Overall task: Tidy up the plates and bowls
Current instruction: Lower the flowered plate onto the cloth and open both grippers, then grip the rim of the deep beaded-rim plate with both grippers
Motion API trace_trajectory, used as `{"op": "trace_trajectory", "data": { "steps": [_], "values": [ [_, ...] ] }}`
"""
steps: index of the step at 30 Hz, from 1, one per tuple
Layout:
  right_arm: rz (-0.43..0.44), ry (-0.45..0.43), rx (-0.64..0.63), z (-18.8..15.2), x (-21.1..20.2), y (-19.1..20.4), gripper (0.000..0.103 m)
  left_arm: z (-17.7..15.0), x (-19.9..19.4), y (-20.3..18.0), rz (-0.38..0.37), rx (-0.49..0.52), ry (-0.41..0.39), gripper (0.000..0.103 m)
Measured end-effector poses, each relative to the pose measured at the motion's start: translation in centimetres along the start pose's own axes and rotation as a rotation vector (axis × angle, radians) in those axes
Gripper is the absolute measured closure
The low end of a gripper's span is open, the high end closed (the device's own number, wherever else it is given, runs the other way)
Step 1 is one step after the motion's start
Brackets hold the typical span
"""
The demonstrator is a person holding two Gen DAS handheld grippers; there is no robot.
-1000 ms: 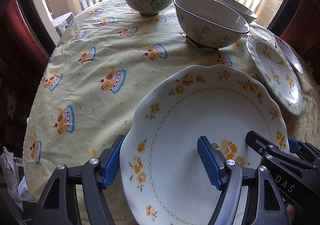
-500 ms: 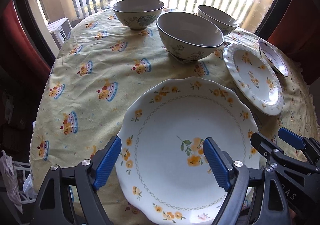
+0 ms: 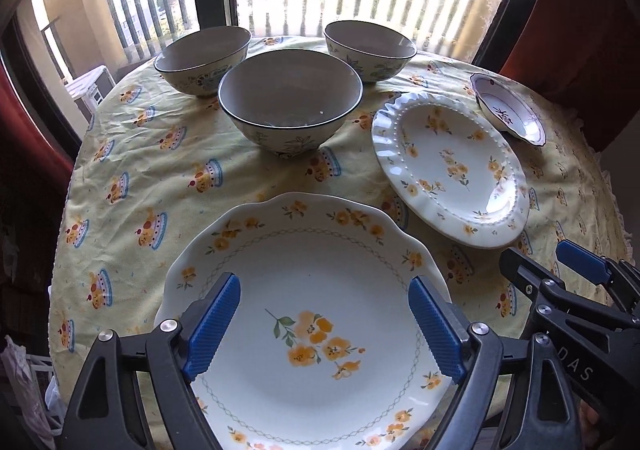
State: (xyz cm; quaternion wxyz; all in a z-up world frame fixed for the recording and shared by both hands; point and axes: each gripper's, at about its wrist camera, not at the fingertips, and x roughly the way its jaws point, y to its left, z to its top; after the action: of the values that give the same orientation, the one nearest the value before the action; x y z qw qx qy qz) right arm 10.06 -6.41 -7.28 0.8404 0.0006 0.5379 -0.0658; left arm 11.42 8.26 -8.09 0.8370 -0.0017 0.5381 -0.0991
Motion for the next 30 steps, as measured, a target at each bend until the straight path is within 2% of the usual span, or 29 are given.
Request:
{"op": "trace_trajectory", "data": {
  "steps": [4, 14, 24, 30],
  "values": [
    [0.029, -0.005, 0.024, 1.0, 0.9, -2.2, 0.029, 1.3, 1.0, -1.4, -0.007, -0.026, 0.02, 0.015],
    [0.107, 0.01, 0.065, 4.3, 3.9, -7.2, 0.029, 4.4, 3.6, -5.4, 0.05, -0.063, 0.038, 0.015],
    [0.155, 0.018, 0.054, 7.9, 7.4, -10.4, 0.029, 7.4, 7.0, -7.8, 0.107, -0.103, 0.019, 0.015],
    [0.173, 0.025, 0.044, 10.0, 10.0, -11.2, 0.029, 8.8, 9.5, -8.3, 0.135, -0.139, 0.04, 0.016]
  ]
}}
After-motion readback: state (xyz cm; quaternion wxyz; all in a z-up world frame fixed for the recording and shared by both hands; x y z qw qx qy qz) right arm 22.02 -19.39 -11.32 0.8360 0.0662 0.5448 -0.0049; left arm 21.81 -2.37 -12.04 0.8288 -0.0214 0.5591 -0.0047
